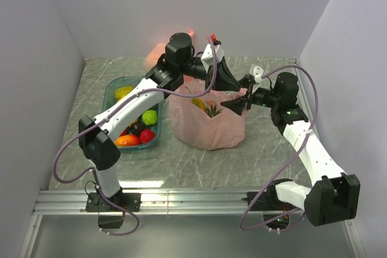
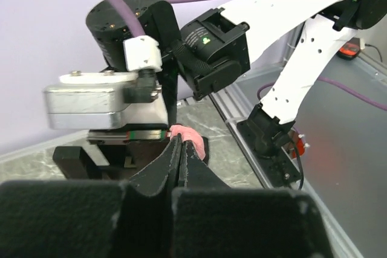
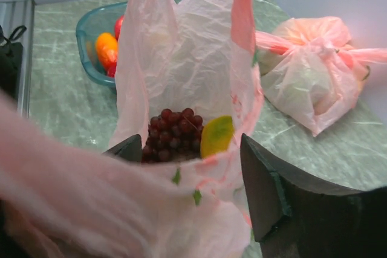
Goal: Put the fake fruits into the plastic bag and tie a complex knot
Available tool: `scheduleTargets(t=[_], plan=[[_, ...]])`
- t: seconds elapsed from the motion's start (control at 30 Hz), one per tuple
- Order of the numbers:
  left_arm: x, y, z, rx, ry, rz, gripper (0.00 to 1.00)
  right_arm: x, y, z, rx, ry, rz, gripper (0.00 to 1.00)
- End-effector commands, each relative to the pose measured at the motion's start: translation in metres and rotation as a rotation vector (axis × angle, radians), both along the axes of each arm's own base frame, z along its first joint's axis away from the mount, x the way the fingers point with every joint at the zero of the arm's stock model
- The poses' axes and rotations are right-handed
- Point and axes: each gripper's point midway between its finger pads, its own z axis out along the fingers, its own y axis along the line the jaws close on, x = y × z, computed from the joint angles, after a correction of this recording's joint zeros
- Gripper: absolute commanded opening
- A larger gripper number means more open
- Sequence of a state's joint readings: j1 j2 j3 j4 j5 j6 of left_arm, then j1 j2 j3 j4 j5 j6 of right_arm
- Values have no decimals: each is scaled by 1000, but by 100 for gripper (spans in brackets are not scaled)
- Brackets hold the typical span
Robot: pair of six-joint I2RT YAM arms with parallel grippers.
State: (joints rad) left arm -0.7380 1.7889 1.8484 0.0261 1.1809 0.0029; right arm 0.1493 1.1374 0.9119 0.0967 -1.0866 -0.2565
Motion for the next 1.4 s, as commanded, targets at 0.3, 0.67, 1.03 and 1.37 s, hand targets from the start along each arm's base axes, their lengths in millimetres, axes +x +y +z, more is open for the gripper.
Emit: scheduleTargets(t=[0.3, 0.67, 1.03, 1.37], plan=[[37, 33, 10, -44, -83, 118, 43, 1, 5, -21, 16, 59, -5, 0], [20, 86, -106, 166, -558, 399, 99, -16, -6, -18, 52, 99, -47, 0], [78, 36, -126, 253, -545, 324, 99, -30, -11, -33, -14, 69, -30, 0], [98, 30, -180, 430, -500, 144, 65, -31, -13, -30, -32, 36, -33, 0]])
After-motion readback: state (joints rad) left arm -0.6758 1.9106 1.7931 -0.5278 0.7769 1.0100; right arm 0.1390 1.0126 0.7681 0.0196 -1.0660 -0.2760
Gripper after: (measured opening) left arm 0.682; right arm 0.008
